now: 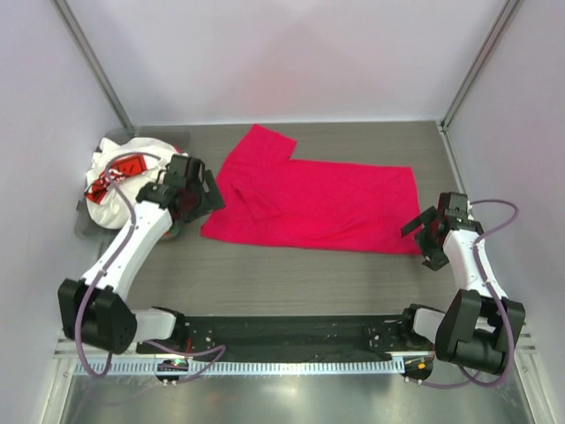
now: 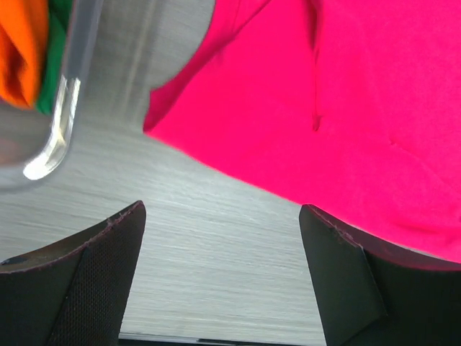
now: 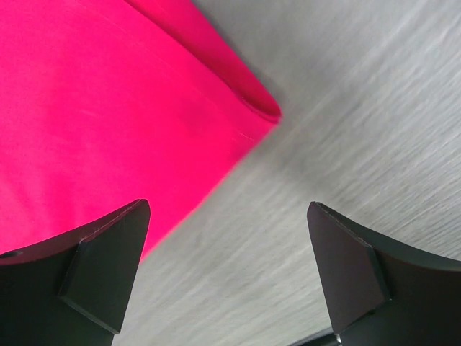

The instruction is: Fold and stack the t-shirts

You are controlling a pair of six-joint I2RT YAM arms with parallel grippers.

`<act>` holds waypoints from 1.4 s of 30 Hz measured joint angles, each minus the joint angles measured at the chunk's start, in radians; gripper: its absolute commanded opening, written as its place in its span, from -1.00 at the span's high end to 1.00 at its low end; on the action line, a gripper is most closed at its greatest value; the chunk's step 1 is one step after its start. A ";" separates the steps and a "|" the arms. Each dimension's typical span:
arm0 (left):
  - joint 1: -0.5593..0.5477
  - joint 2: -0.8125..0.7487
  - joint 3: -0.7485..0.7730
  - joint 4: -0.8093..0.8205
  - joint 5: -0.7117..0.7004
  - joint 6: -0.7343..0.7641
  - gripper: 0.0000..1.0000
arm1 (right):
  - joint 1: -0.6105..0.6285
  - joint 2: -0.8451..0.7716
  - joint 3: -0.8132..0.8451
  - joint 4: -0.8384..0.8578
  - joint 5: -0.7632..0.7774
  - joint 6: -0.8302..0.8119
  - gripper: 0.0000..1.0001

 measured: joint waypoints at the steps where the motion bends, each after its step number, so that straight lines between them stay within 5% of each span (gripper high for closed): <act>1: 0.001 -0.046 -0.070 0.039 0.005 -0.032 -0.74 | 0.000 0.004 -0.025 0.002 -0.005 -0.001 -0.87; 8: 0.002 -0.007 -0.388 0.240 0.042 -0.195 -0.74 | 0.000 0.065 -0.090 0.065 -0.063 -0.005 -0.81; 16: 0.002 0.090 -0.427 0.415 0.042 -0.277 -0.56 | 0.000 0.156 -0.083 0.143 -0.067 -0.017 -0.64; 19: 0.001 0.113 -0.430 0.469 0.030 -0.296 -0.40 | -0.002 0.179 -0.074 0.151 -0.063 -0.026 -0.34; 20: 0.001 0.122 -0.432 0.485 0.024 -0.301 -0.34 | -0.002 0.188 -0.069 0.154 -0.063 -0.027 -0.03; 24: 0.002 0.166 -0.421 0.530 -0.003 -0.331 0.85 | -0.003 0.264 -0.028 0.184 -0.053 -0.037 0.74; 26: 0.002 0.214 -0.386 0.527 -0.002 -0.338 1.00 | -0.005 0.304 0.003 0.188 -0.056 -0.035 0.98; 31: 0.002 0.332 -0.129 0.423 0.026 -0.327 1.00 | -0.005 0.452 0.214 0.101 -0.047 -0.045 0.98; 35: 0.001 0.290 0.079 0.359 0.017 -0.299 1.00 | -0.003 0.406 0.396 0.041 -0.005 -0.051 0.97; 42: 0.001 -0.031 -0.073 0.345 0.021 -0.298 1.00 | -0.002 0.129 0.270 0.029 0.040 -0.067 0.98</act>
